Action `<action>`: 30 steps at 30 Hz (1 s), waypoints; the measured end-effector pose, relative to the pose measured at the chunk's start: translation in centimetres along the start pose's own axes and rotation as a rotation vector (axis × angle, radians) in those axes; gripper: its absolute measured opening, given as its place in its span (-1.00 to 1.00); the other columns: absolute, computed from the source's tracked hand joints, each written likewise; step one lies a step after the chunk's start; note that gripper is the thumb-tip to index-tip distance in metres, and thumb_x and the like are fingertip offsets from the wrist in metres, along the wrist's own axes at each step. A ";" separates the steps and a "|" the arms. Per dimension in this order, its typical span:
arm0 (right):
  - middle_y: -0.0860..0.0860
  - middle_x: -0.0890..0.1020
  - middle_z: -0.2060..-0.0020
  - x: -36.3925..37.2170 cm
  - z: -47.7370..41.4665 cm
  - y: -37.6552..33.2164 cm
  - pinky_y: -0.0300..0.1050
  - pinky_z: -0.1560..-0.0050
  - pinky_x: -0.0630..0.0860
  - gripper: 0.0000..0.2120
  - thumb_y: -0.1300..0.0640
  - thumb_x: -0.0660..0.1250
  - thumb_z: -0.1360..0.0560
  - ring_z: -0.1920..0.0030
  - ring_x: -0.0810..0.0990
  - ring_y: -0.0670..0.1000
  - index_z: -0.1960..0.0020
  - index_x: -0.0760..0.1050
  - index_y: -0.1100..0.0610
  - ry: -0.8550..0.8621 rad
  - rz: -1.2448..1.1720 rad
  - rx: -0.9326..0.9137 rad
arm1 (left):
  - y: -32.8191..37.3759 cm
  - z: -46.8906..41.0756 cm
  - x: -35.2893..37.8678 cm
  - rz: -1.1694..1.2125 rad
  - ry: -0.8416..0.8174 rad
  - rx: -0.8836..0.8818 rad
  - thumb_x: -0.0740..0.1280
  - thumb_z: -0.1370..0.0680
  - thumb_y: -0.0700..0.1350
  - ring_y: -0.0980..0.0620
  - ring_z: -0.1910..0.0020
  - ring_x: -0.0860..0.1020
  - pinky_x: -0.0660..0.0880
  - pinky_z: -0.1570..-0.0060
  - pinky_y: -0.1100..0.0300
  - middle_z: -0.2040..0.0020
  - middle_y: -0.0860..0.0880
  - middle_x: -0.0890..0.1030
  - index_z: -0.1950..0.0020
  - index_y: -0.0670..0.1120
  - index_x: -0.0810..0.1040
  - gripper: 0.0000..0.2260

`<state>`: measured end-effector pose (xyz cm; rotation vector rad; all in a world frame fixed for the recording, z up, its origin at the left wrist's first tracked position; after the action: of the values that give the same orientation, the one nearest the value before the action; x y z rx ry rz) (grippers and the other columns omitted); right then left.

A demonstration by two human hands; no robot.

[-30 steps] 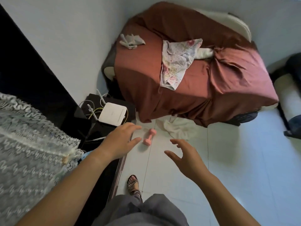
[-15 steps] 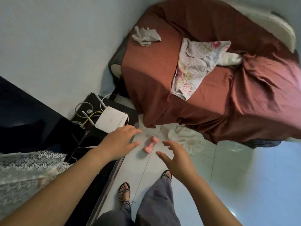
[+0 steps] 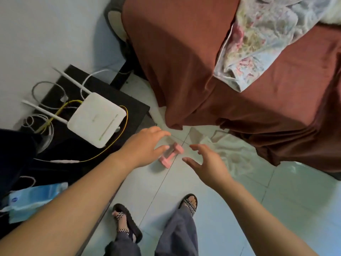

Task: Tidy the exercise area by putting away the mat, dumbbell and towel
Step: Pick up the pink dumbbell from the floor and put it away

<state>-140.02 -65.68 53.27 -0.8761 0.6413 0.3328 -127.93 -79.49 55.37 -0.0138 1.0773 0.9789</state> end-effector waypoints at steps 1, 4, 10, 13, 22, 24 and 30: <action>-0.05 0.54 -0.17 1.2 -1.5 1.6 -0.33 0.05 0.27 -0.56 -0.10 0.36 -0.46 -0.15 0.48 -0.06 -0.27 0.45 0.06 -0.001 0.003 0.001 | -1.0 -1.6 1.7 0.001 -0.005 -0.003 0.21 -0.57 0.08 0.06 -0.36 0.32 0.37 -0.27 0.04 -0.40 0.08 0.33 -0.40 0.11 0.32 -0.61; -0.04 0.54 -0.16 5.8 -5.9 6.3 -0.29 0.03 0.31 -0.55 -0.11 0.36 -0.45 -0.12 0.50 -0.04 -0.26 0.45 0.06 -0.014 0.040 0.006 | -4.6 -6.1 7.9 -0.004 -0.045 -0.031 0.22 -0.57 0.07 0.06 -0.36 0.32 0.35 -0.25 0.10 -0.41 0.09 0.33 -0.40 0.11 0.32 -0.61; -0.01 0.48 -0.25 17.0 -15.4 15.3 -0.21 -0.11 0.34 -0.49 -0.11 0.36 -0.46 -0.22 0.45 0.01 -0.34 0.38 0.06 -0.102 0.177 -0.033 | -12.9 -14.7 22.4 0.044 -0.127 -0.089 0.23 -0.55 0.04 -0.05 -0.31 0.35 0.37 -0.24 -0.01 -0.34 0.02 0.38 -0.35 0.07 0.37 -0.63; 0.01 0.44 -0.29 21.9 -20.3 19.2 -0.15 -0.17 0.34 -0.43 -0.09 0.38 -0.44 -0.25 0.44 0.05 -0.38 0.33 0.05 -0.145 0.264 -0.084 | -16.4 -18.7 29.1 0.114 -0.077 -0.138 0.22 -0.53 0.08 -0.06 -0.30 0.36 0.37 -0.23 0.01 -0.32 0.01 0.39 -0.36 0.05 0.37 -0.60; -0.01 0.15 -0.47 31.1 -28.8 25.6 -0.10 -0.28 0.31 -0.04 0.10 0.57 -0.25 -0.37 0.28 0.11 -0.50 0.10 0.00 -0.382 0.651 -0.377 | -22.4 -23.0 43.0 0.136 -0.094 -0.238 0.39 -0.38 0.22 -0.12 -0.27 0.36 0.38 -0.22 0.00 -0.30 -0.02 0.36 -0.31 -0.02 0.33 -0.40; -0.01 0.11 -0.49 32.0 -29.6 26.2 -0.09 -0.27 0.32 -0.01 0.17 0.56 -0.26 -0.39 0.27 0.11 -0.51 0.06 0.01 -0.382 0.680 -0.382 | -22.7 -22.9 44.1 0.158 -0.068 -0.241 0.45 -0.32 0.21 -0.12 -0.27 0.36 0.37 -0.24 0.03 -0.31 -0.01 0.35 -0.36 0.00 0.30 -0.29; 0.03 0.25 -0.38 33.0 -30.3 27.1 -0.08 0.01 0.43 -0.18 0.38 0.42 -0.27 -0.13 0.49 0.19 -0.44 0.19 0.09 -0.331 0.598 -0.434 | -23.3 -23.4 44.6 0.145 -0.112 -0.225 0.58 -0.15 0.09 -0.12 -0.22 0.40 0.39 -0.20 0.11 -0.26 -0.07 0.38 -0.41 0.00 0.21 -0.08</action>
<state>-140.32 -72.93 1.36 -0.9965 0.5164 1.1647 -124.16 -74.44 0.28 -0.0645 0.8704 1.2142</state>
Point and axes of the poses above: each hand's wrist, its own z-axis away from the middle knuckle, its own x-axis out of the palm, y = z × x, the point moved 5 cm from there along -z, towards the middle knuckle
